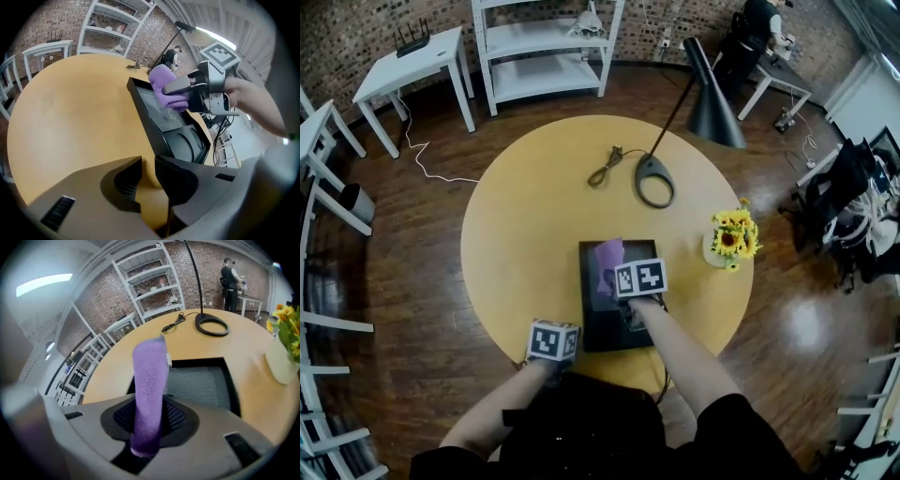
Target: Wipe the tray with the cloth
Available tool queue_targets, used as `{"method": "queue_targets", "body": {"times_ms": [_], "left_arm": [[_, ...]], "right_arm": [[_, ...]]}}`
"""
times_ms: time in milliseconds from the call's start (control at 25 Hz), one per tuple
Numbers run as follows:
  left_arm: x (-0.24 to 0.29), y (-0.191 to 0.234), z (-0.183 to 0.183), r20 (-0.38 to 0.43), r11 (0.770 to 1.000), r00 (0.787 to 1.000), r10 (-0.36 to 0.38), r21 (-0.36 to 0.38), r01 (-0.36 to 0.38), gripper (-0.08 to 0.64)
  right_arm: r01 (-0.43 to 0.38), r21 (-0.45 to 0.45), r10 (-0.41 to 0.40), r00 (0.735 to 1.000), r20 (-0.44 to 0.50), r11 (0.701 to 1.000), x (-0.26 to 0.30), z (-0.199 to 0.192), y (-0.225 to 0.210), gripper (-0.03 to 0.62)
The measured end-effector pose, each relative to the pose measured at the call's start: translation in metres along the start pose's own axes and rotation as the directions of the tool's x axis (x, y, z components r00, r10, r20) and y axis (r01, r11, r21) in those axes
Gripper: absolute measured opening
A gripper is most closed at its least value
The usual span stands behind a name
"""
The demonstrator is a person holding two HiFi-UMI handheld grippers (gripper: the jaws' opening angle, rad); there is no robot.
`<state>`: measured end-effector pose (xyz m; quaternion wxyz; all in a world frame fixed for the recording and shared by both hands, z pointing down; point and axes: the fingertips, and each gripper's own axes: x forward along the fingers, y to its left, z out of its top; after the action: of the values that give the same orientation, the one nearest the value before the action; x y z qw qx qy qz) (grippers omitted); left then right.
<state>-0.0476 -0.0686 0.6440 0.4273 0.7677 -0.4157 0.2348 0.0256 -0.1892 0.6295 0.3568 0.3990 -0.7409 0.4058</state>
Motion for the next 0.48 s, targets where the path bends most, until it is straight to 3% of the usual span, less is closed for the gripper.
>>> {"method": "queue_targets", "body": {"times_ms": [120, 240, 480], "left_arm": [[-0.004, -0.011, 0.009, 0.034, 0.999, 0.998, -0.051, -0.007, 0.051, 0.082], [-0.002, -0.012, 0.009, 0.044, 0.998, 0.998, -0.055, -0.011, 0.055, 0.083], [-0.01, -0.017, 0.018, 0.072, 0.998, 0.995, -0.066, -0.007, 0.067, 0.087]], "right_arm": [[-0.015, -0.022, 0.014, 1.0, -0.006, 1.0, 0.012, -0.012, 0.025, 0.109], [0.007, -0.061, -0.01, 0.999, -0.05, 0.998, 0.024, -0.029, 0.037, 0.109], [0.084, -0.133, -0.097, 0.991, -0.097, 0.988, 0.033, -0.042, 0.026, 0.11]]}}
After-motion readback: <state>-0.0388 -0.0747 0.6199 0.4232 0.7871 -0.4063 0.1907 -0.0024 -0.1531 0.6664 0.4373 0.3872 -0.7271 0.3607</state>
